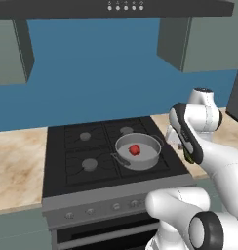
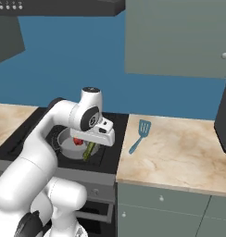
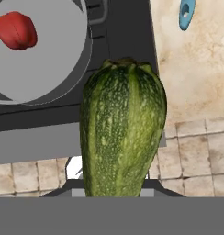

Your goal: Put the bell pepper and squash in the pot. Retrieve the spatula and lightly stir the vegetables in the pot.

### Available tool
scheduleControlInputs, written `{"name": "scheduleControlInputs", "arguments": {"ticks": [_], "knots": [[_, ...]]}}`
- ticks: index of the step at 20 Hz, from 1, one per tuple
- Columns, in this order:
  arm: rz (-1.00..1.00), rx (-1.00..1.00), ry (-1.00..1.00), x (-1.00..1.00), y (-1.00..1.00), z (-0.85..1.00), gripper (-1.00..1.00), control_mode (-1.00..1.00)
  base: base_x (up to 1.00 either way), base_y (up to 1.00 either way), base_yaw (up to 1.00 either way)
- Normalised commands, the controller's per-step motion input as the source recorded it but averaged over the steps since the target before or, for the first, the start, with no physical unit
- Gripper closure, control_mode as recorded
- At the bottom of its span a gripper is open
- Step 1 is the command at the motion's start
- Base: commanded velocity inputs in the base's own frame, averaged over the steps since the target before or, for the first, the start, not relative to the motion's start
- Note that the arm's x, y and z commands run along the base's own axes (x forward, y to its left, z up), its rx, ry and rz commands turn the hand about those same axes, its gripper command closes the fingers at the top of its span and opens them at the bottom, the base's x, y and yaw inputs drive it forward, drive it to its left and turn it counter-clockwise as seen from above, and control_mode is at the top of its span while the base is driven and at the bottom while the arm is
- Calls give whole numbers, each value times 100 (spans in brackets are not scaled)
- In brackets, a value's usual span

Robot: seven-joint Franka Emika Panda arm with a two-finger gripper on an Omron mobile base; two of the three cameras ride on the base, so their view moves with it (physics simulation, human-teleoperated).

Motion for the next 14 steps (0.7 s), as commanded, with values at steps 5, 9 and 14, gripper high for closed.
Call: {"name": "scheduleControlInputs", "arguments": {"ticks": [5, 9, 14], "knots": [[0, 0, 0, 0, 0, 0, 100, 100, 0, 59, 3], [0, 0, 0, 0, 0, 0, 100, 100, 15, 22, 0], [0, 0, 0, 0, 0, 0, 100, 100, 65, 0, 0]]}}
